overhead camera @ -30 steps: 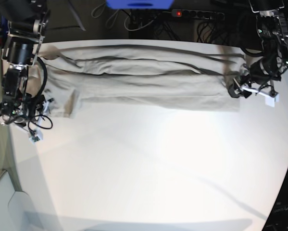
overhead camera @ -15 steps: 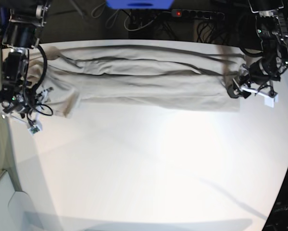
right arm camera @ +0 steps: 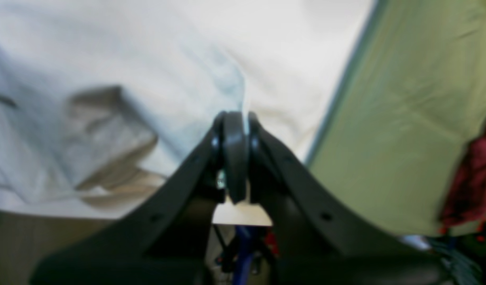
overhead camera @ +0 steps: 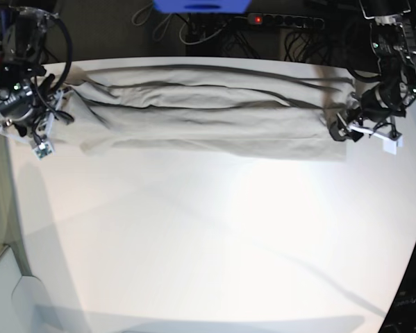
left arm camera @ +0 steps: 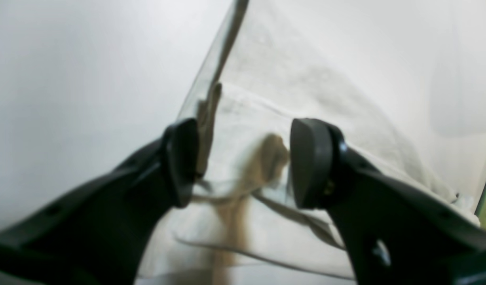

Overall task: Layout the t-shirt on the table in an organized manner, then fold the t-shirt properly
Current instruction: 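Release the hem and regrasp the folded strip ends with both grippers, then carry the strip end with the left gripper toward the right gripper, then lower the folded end onto the strip and open the left gripper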

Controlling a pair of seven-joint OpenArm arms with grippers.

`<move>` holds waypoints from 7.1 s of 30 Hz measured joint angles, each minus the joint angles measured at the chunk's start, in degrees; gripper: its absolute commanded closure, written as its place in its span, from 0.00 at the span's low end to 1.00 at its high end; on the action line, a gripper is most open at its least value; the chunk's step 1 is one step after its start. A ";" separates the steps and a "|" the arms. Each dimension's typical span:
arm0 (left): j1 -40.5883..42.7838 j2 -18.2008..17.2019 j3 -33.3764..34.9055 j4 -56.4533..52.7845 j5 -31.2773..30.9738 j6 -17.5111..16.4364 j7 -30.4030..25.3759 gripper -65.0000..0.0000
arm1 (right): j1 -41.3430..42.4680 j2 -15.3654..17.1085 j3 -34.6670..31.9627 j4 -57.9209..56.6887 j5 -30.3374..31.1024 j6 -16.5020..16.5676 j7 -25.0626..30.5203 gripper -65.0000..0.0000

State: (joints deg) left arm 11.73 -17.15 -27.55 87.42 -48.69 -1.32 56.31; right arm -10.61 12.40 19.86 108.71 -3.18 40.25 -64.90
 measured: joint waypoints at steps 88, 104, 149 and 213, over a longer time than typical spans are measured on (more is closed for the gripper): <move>-13.33 22.82 44.63 0.33 22.27 16.37 -1.40 1.00 | 3.89 2.19 -5.42 -16.74 -2.03 -0.42 8.44 1.00; -14.16 25.14 52.74 -1.18 22.47 16.39 -1.29 1.00 | 4.07 2.05 -5.46 -16.85 -1.95 -0.68 8.66 1.00; -12.39 12.83 53.51 10.29 11.96 16.57 -0.11 1.00 | 5.55 1.70 -5.90 -17.16 -1.51 -0.66 8.41 1.00; -14.62 0.44 44.52 -3.39 6.64 13.25 0.31 1.00 | 20.17 -0.66 8.37 -25.00 -0.17 -0.48 -10.73 0.35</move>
State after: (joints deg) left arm -2.90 -16.71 16.97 84.03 -42.04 11.92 56.62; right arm 9.56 11.75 28.23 83.70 -3.36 39.77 -75.64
